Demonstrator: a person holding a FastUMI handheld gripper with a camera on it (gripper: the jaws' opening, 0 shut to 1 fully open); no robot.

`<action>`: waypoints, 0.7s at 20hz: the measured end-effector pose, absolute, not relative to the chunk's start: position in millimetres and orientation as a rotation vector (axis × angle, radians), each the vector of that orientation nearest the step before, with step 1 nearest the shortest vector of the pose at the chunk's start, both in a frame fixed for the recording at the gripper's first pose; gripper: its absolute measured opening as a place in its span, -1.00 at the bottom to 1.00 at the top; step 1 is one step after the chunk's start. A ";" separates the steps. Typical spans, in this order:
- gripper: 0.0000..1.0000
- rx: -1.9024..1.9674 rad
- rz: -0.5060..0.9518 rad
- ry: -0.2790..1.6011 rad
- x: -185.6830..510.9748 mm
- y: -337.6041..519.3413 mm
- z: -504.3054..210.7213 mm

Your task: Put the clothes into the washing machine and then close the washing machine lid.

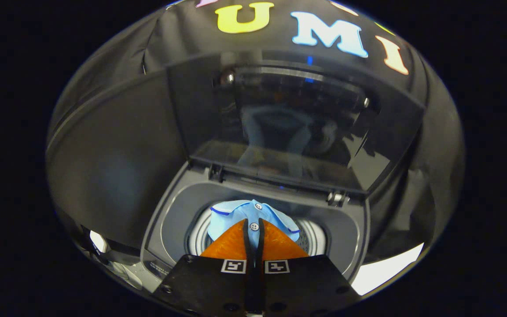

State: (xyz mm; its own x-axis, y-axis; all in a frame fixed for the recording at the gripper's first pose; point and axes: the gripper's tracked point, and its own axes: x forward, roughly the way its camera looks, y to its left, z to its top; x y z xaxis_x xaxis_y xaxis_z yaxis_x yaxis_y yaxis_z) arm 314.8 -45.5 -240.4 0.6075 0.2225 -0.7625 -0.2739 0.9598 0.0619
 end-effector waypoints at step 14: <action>-0.97 0.013 0.188 1.067 297.5 -48.1 -315.9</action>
